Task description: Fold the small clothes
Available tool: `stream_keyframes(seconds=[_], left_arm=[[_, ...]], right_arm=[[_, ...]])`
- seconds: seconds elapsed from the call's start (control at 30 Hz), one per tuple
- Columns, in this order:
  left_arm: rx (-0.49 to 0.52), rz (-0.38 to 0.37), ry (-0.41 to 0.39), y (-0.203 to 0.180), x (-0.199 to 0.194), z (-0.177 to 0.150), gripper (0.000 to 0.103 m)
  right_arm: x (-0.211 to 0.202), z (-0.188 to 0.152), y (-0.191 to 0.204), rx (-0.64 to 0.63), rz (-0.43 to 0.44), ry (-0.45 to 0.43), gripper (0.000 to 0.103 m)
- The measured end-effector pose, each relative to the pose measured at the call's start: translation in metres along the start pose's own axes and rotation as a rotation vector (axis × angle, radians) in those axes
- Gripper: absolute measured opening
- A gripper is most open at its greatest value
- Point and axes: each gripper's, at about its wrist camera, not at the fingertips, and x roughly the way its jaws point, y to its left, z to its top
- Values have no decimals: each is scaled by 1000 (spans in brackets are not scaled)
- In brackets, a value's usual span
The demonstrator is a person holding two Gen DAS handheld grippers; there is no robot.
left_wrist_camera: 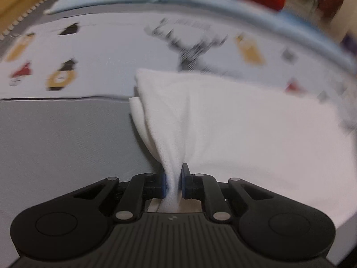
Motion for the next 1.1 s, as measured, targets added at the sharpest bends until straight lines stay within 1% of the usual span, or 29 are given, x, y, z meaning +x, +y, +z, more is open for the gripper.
stream_keyframes(seconds=[0.07, 0.13, 0.23, 0.27, 0.3, 0.37, 0.4, 0.47, 0.53, 0.6, 0.63, 0.7, 0.77, 0.8, 0.83, 0.87, 0.9, 0.93, 0.97, 1.0, 1.07, 1.1], left_arm=[[7, 58, 20, 2, 1, -2, 13], [16, 79, 13, 3, -2, -2, 13], [49, 115, 13, -7, -5, -1, 13], [43, 121, 20, -10, -7, 1, 13], [14, 114, 25, -11, -12, 4, 12], [-36, 63, 19, -15, -26, 14, 12], [-49, 35, 8, -23, -37, 21, 12], [-34, -1, -16, -45, -55, 36, 11], [-8, -46, -49, -79, -79, 49, 11], [20, -117, -85, -125, -102, 65, 11], [32, -142, -93, -145, -109, 69, 11], [61, -188, -103, -198, -120, 79, 11], [86, -225, -97, -250, -119, 85, 12], [99, -239, -92, -281, -116, 87, 13], [103, -253, -85, -303, -112, 87, 15], [103, -286, -74, -325, -108, 87, 18], [102, -344, -55, -345, -106, 86, 29], [105, -405, -34, -359, -106, 86, 37], [114, -458, -36, -369, -112, 84, 48], [138, -499, -71, -374, -123, 82, 53], [191, -519, -141, -367, -138, 79, 56], [210, -519, -172, -355, -145, 78, 56]], right_arm=[[0, -1, 2, -2, 8, 4, 35], [-1, -1, 4, -1, 19, 2, 35], [-7, -1, 1, 5, 40, -8, 35], [-8, -1, 0, 6, 44, -10, 35], [-10, -1, -3, 6, 49, -12, 35], [-12, 0, -9, 4, 58, -16, 35], [-12, 1, -11, -1, 60, -20, 35], [-13, 3, -17, -13, 58, -30, 35], [-13, 6, -24, -15, 57, -31, 35], [-12, 8, -30, -20, 49, -32, 35], [-11, 9, -34, -17, 48, -34, 35], [-11, 12, -41, -5, 45, -38, 35], [-11, 14, -46, -2, 37, -42, 35], [-11, 14, -48, -5, 34, -44, 35], [-11, 15, -50, -9, 32, -47, 35], [-11, 15, -51, -10, 32, -48, 35], [-11, 16, -53, -9, 32, -46, 35], [-10, 16, -55, -6, 32, -43, 35], [-9, 16, -56, -1, 31, -38, 35], [-9, 16, -58, 4, 32, -33, 35], [-8, 16, -61, 12, 36, -24, 35], [-8, 16, -61, 12, 39, -21, 35]])
